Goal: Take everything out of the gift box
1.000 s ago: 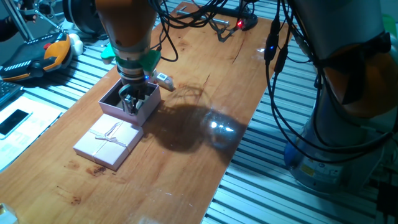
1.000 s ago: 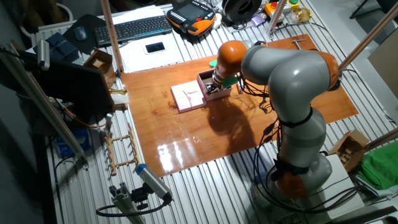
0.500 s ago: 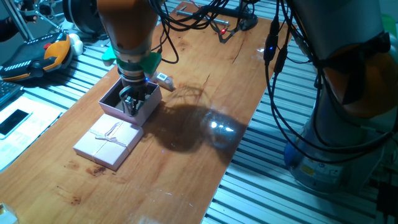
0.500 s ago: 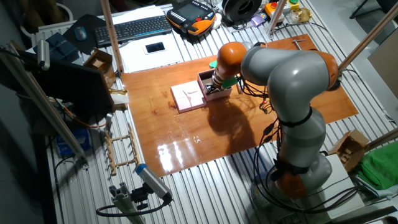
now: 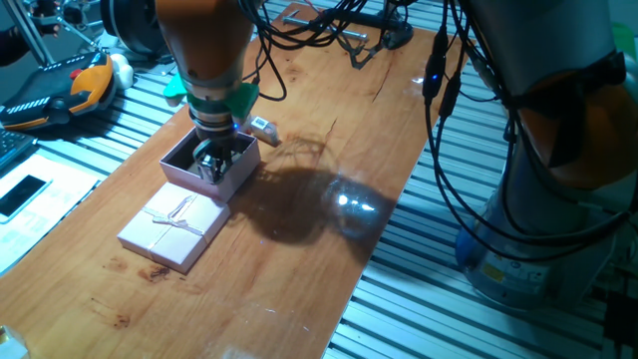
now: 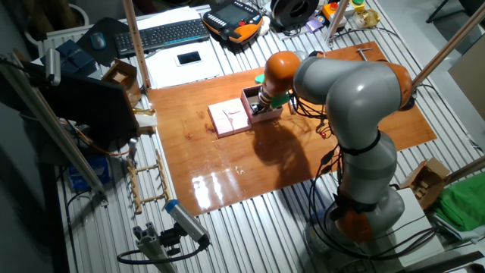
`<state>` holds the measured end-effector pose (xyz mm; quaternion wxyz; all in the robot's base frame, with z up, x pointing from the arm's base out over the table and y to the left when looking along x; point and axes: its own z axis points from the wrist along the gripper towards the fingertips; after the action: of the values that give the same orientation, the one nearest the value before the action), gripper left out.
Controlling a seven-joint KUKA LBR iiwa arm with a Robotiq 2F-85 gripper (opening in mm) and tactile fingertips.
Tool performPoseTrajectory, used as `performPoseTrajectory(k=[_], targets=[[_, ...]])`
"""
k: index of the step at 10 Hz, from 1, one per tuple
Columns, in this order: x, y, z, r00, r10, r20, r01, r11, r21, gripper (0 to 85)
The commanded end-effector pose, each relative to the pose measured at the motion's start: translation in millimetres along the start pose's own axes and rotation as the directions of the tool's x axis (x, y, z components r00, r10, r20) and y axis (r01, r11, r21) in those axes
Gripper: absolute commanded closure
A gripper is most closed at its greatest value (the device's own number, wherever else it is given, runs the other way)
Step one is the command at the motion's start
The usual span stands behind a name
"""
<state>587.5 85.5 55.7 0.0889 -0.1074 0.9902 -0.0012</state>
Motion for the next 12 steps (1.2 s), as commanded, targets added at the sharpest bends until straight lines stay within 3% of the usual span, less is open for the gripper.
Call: performPoseTrajectory(k=[1,2,7,12], targets=[[-0.9,-1.5,-1.8,1.0,-0.007,-0.006,0.007,1.0,-0.003,78.7],[-1.8,-2.9,-5.6,1.0,-0.003,-0.007,0.003,1.0,-0.005,84.0],[-9.2,-21.0,-47.8,0.997,0.075,-0.017,-0.075,0.997,-0.024,84.0],[-18.5,-66.8,-92.6,0.993,0.114,-0.037,-0.115,0.993,-0.019,84.0]])
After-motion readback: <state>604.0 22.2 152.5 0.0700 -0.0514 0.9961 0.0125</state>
